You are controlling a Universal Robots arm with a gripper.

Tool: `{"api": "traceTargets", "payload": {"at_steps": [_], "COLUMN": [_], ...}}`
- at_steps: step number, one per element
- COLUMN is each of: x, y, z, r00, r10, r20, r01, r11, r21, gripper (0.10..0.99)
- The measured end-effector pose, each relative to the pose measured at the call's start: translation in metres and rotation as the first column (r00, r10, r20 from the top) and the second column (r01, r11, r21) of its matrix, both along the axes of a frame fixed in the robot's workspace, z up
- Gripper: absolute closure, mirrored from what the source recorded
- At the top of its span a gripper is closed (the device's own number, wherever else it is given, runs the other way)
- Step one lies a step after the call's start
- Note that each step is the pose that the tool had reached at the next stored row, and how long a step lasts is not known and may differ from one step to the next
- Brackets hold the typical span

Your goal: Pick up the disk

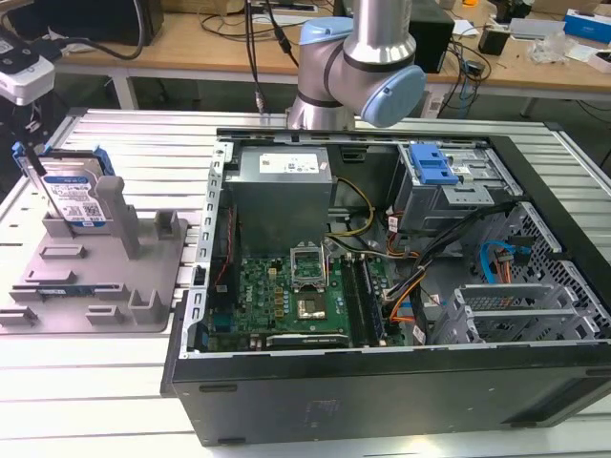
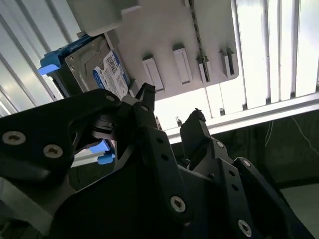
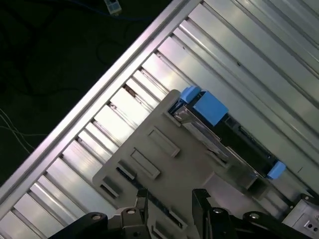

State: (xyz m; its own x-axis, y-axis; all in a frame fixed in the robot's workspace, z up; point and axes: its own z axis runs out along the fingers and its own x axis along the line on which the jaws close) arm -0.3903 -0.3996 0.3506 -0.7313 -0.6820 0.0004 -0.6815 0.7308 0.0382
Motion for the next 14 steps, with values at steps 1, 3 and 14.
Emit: {"api": "traceTargets", "payload": {"at_steps": [1, 3, 14], "x": [0.0000, 0.0000, 0.0000], "y": [0.0000, 0.0000, 0.0000], "z": [0.0000, 0.0000, 0.0000], "r00": [0.9999, 0.9993, 0.9652], "r10": [0.011, 0.037, 0.262], "r20": [-0.0001, 0.0000, -0.0001], "r01": [-0.011, -0.037, -0.262], "r11": [0.9999, 0.9993, 0.9652], "r21": [0.000, 0.000, 0.000], "gripper": [0.604, 0.604, 0.604]}}
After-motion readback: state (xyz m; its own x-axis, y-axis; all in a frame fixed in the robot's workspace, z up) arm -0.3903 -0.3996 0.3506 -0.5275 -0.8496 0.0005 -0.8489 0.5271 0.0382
